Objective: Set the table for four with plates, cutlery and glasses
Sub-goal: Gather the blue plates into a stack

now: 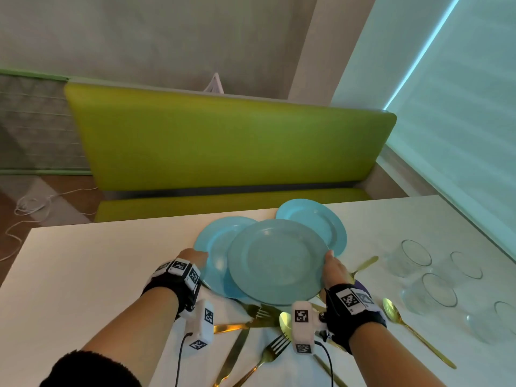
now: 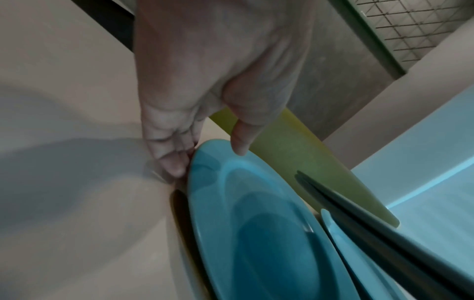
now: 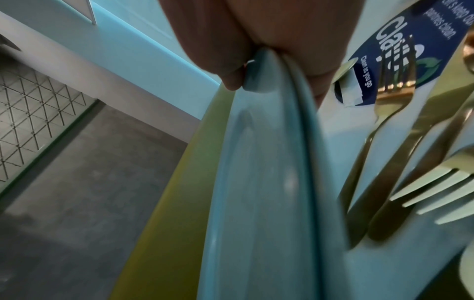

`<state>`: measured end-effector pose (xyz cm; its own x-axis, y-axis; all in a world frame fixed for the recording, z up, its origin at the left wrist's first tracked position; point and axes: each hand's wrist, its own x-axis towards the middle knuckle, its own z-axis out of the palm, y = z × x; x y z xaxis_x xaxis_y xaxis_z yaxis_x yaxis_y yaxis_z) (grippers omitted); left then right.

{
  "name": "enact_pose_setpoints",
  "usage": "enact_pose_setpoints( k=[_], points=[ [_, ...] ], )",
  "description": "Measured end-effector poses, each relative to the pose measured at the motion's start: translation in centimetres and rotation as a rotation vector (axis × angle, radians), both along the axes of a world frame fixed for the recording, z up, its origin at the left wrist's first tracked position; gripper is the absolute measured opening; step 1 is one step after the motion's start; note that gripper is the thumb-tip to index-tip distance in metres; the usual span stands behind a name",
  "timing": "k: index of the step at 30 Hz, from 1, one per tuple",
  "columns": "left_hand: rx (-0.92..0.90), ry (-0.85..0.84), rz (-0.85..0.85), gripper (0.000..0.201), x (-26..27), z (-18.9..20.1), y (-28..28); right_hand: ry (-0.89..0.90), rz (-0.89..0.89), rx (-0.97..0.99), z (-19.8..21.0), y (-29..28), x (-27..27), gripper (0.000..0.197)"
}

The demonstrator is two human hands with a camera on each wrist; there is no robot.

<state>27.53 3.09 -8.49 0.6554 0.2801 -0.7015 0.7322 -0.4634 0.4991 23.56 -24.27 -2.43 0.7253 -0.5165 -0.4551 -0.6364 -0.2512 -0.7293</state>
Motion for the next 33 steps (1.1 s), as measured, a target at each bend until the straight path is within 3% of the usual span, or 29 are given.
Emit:
enact_pose_setpoints(
  k=[4,9,12,16,21,27,33],
  points=[
    [-0.146,-0.062,0.105,0.051,-0.2,-0.3,-0.4,-0.031,-0.009,0.017,-0.2,0.7,0.5,0.052],
    [-0.321,-0.201,0.169,0.043,-0.1,0.9,-0.7,-0.058,-0.009,0.048,0.3,2.1,0.6,0.054],
    [-0.407,-0.263,0.246,0.052,-0.2,1.6,-0.6,-0.084,-0.024,0.069,1.0,2.8,0.7,0.054],
    [-0.361,-0.374,0.31,0.041,-1.6,4.6,-0.2,-0.105,-0.025,0.071,2.3,4.1,0.7,0.053],
    [-0.274,-0.47,0.301,0.042,-3.0,6.0,1.0,-0.19,-0.049,0.153,2.3,5.7,0.1,0.054],
    [-0.347,-0.464,0.378,0.046,-3.3,6.5,1.4,-0.207,0.038,0.013,2.2,5.4,-0.6,0.049],
    [-0.565,-0.409,0.485,0.052,-3.1,6.9,-0.1,-0.174,0.097,-0.029,1.4,5.8,-0.8,0.041]
  ],
)
